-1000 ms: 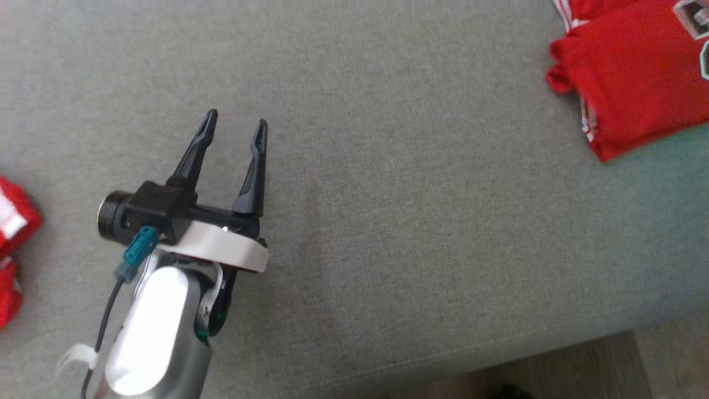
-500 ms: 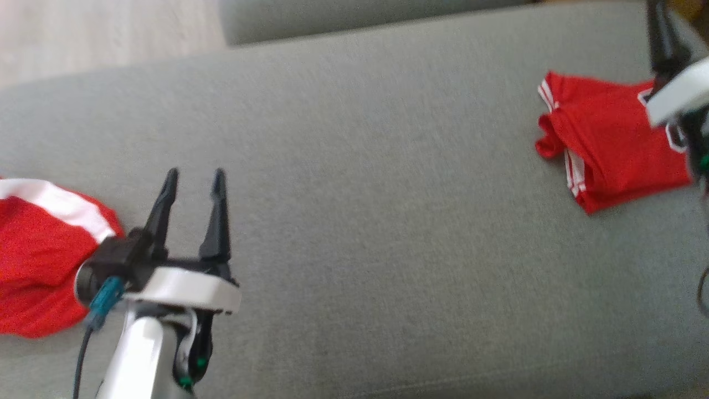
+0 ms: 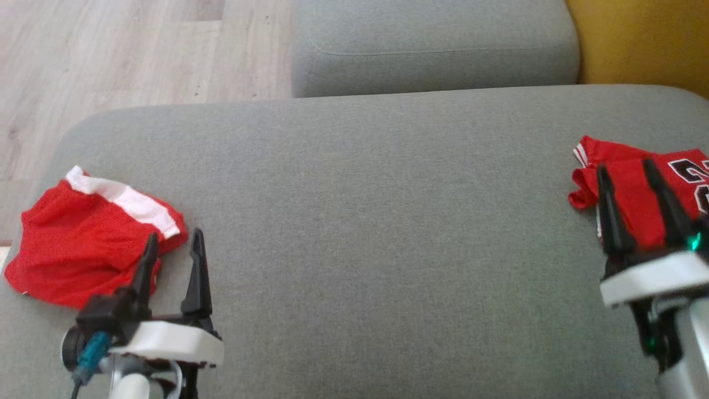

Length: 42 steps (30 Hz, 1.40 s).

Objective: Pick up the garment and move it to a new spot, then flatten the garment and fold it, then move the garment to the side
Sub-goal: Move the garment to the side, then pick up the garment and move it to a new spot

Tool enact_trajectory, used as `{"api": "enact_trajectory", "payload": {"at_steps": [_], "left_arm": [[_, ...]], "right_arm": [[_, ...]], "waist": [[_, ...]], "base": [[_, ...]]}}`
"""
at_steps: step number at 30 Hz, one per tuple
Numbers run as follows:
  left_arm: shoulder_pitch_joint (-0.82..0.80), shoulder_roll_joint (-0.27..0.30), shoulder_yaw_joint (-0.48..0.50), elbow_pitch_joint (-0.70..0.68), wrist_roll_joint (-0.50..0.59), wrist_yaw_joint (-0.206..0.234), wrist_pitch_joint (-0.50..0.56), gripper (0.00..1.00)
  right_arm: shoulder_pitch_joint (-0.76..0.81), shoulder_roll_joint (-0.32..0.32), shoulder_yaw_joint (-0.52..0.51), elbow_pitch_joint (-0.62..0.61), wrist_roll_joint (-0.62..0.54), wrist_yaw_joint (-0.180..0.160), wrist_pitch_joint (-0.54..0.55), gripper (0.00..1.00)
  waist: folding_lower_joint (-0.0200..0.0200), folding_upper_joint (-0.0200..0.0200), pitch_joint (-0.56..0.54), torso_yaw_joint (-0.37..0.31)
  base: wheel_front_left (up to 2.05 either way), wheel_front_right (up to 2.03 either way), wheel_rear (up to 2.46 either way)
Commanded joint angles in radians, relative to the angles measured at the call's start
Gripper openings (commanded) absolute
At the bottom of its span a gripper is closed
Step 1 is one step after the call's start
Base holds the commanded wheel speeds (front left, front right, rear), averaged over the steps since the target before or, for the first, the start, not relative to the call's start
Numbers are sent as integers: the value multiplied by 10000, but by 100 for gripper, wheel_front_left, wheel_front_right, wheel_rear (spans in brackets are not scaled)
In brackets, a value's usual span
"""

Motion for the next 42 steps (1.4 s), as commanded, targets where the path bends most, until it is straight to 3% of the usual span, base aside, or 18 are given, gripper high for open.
{"api": "enact_trajectory", "payload": {"at_steps": [1,7,19,35,42], "left_arm": [[-342,25,371,-285,84,28,-121,100],[-205,-146,426,-165,195,-70,-121,100],[-403,-314,476,-88,393,-272,-122,100],[-313,-228,1002,-140,723,-147,-122,100],[-215,-227,1069,-58,693,-106,-122,100]], "right_arm": [[-183,-121,24,-354,-92,-7,-141,100],[666,277,-262,-156,-351,-7,-458,100],[626,384,-224,-185,-751,-7,-333,100],[435,1082,1083,73,-560,-7,-321,100],[384,1146,1479,200,-476,-7,-387,100]], "waist": [[1,-1,8,22],[1,-1,80,78],[1,-1,74,202],[1,-1,-15,2918],[1,-1,-51,3580]], "base": [[0,0,0],[0,0,0],[0,0,0],[0,0,0],[0,0,0]]}}
